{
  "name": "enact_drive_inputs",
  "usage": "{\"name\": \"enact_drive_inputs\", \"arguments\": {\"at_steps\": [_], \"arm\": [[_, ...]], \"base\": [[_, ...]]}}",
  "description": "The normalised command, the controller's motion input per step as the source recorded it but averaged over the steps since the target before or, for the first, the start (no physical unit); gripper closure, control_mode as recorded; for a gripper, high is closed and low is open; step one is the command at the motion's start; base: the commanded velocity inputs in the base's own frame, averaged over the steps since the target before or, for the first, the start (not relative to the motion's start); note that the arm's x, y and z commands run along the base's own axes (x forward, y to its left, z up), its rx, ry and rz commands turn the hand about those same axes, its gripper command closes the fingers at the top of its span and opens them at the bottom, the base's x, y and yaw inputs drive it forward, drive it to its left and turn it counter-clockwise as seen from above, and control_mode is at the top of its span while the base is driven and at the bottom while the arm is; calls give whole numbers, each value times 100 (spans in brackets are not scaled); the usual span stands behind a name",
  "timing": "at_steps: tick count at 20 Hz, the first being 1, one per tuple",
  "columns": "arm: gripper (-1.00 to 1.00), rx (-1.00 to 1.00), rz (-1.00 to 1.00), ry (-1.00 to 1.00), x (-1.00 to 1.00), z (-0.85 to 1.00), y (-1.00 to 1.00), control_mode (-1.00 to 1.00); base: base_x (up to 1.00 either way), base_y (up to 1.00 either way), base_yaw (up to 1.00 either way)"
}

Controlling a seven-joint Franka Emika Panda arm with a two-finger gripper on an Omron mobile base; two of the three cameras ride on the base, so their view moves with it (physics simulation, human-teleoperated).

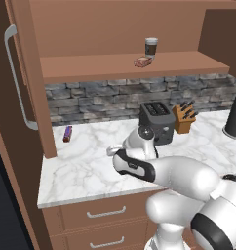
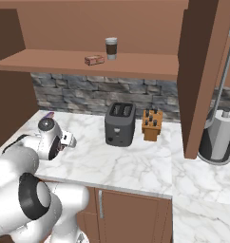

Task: Pick the bar soap and bar soap from the cabinet and place them on the counter.

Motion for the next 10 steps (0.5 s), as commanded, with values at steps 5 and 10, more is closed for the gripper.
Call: {"name": "enact_drive_inputs", "arguments": {"at_steps": [5, 10], "arm": [[100, -1, 0, 4, 10, -24, 0, -100], [100, -1, 0, 1, 6, -22, 0, -100]], "base": [[0, 0, 0], [0, 0, 0]]}}
